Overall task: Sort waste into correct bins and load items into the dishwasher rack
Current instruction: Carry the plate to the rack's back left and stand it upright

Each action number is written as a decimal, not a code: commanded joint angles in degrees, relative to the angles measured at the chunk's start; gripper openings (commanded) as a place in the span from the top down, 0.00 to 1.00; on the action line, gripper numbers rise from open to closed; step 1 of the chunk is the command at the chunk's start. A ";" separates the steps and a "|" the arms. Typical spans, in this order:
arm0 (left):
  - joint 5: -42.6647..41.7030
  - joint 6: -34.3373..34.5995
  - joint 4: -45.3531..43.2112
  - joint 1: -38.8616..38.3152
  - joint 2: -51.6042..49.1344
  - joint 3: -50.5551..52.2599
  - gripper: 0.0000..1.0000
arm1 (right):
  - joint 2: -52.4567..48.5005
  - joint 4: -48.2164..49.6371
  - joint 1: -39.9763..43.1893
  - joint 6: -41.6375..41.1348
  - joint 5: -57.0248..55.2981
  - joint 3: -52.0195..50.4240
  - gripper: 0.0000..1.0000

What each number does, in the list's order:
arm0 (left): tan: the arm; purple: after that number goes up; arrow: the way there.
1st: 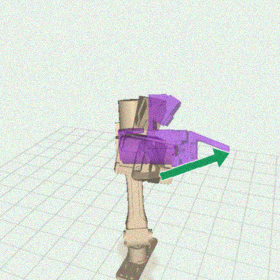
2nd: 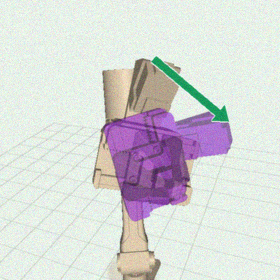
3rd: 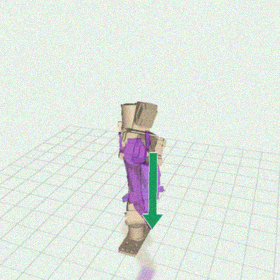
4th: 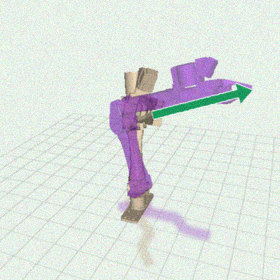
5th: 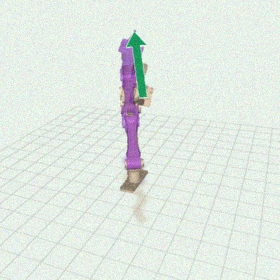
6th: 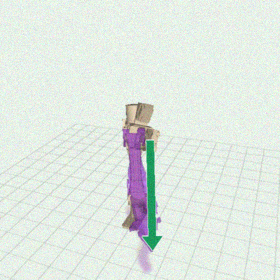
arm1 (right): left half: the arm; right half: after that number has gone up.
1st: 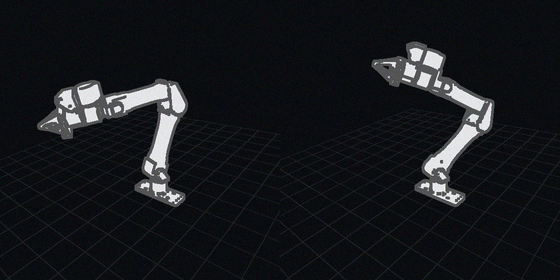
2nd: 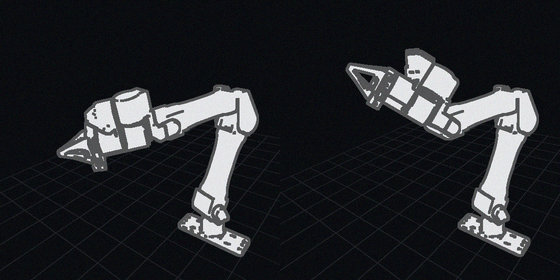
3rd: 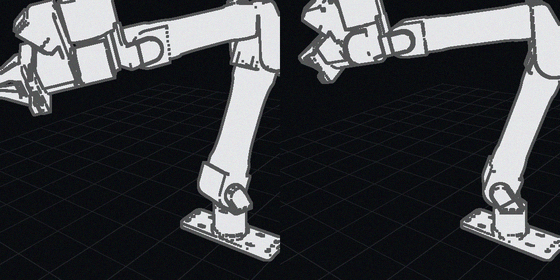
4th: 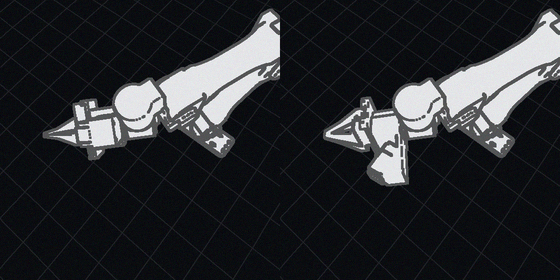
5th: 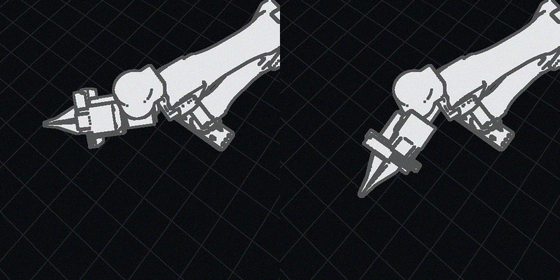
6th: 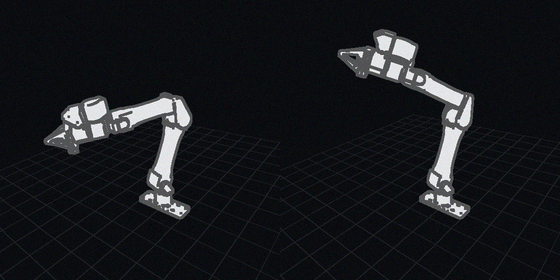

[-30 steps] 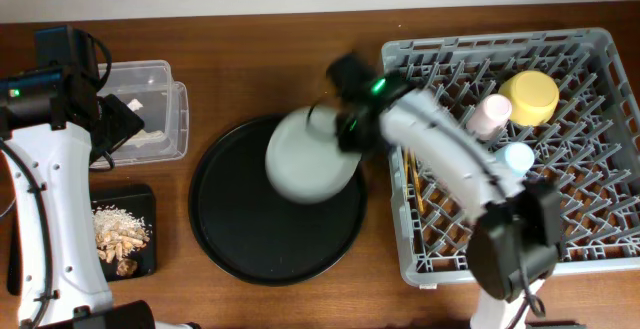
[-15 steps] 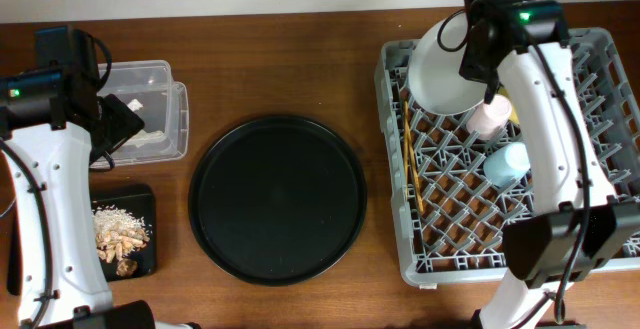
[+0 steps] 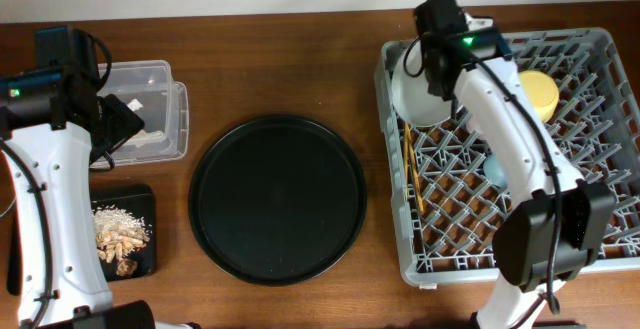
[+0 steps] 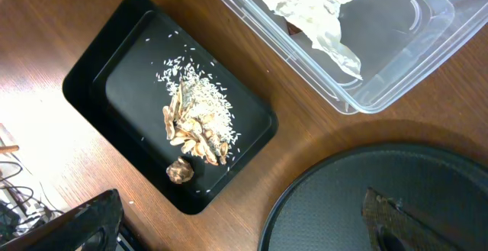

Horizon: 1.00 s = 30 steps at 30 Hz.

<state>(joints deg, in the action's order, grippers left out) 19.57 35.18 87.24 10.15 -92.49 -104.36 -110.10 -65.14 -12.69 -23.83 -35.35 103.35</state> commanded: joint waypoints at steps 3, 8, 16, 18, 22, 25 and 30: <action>0.61 -0.04 0.04 0.20 0.26 -0.42 0.00 | 0.37 -0.70 -3.78 -0.22 -1.22 1.44 0.92; 0.61 -0.02 0.02 0.20 0.26 -0.42 0.00 | 1.07 -6.03 -7.30 -0.22 -1.03 10.80 0.69; 0.61 -0.04 0.02 0.20 0.26 -0.42 0.00 | 1.44 -23.19 -9.01 -0.20 12.72 38.45 0.02; 0.61 -0.04 0.04 0.20 0.26 -0.42 0.00 | 1.53 -27.78 -9.01 -0.22 14.56 44.00 0.01; 0.61 -0.02 0.04 0.20 0.26 -0.42 0.00 | 4.92 -32.20 -9.07 2.80 23.56 48.96 0.02; 0.61 -0.04 0.04 0.20 0.26 -0.42 0.00 | 9.60 -32.20 -9.07 3.37 28.33 48.46 0.01; 0.61 -0.04 0.04 0.20 0.26 -0.42 0.00 | 24.22 -32.20 -9.07 3.69 33.16 33.66 0.02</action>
<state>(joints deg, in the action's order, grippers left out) 19.57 35.18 87.22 10.15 -92.49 -104.36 -95.22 -96.88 -21.74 -20.80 -7.70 146.15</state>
